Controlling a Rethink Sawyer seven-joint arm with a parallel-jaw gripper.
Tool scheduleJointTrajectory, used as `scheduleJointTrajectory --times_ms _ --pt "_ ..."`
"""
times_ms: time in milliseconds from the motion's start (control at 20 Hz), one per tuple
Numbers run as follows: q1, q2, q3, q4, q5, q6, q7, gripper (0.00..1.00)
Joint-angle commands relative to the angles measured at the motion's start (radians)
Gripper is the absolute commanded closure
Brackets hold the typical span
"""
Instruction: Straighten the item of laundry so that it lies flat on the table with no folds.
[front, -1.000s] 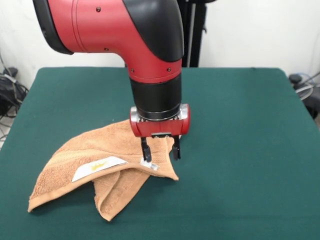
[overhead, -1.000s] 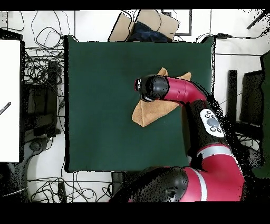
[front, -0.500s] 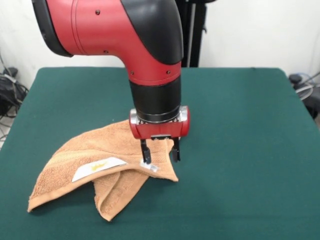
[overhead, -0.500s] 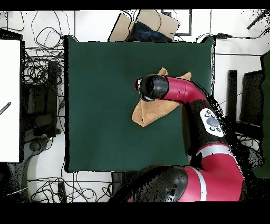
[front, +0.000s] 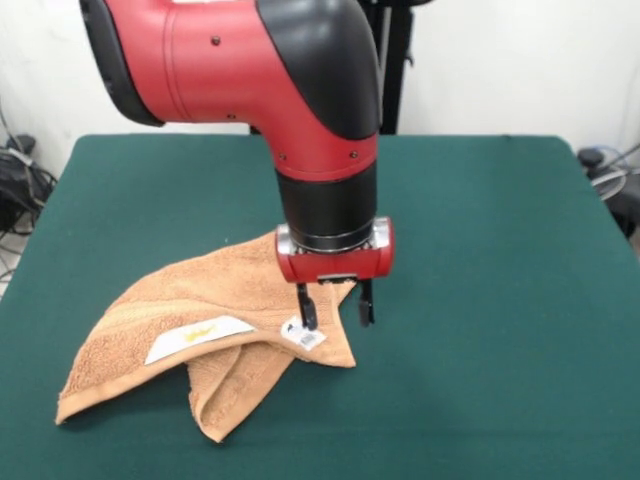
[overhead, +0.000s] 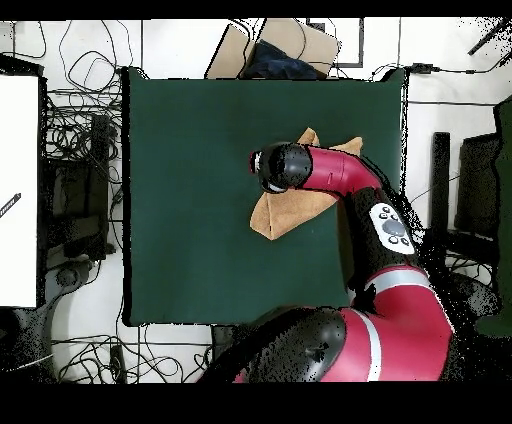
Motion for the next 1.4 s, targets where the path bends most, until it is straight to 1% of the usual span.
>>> scheduleJointTrajectory --times_ms 50,400,500,650,900,1200,1400 --pt "0.053 0.043 0.012 0.045 -0.017 -0.061 0.109 0.00" --pt "0.055 0.062 0.014 0.037 -0.010 -0.067 0.103 0.00" --pt "0.057 0.065 0.013 0.018 -0.015 -0.066 0.092 0.00" --pt "0.068 0.045 -0.005 -0.021 -0.033 -0.047 0.072 0.00" --pt "0.075 -0.031 -0.019 -0.054 -0.052 -0.001 0.033 0.00" --pt "0.065 -0.050 -0.017 -0.090 -0.048 0.066 -0.003 0.00" --pt "0.082 -0.069 -0.053 -0.108 -0.060 0.148 -0.009 0.00"
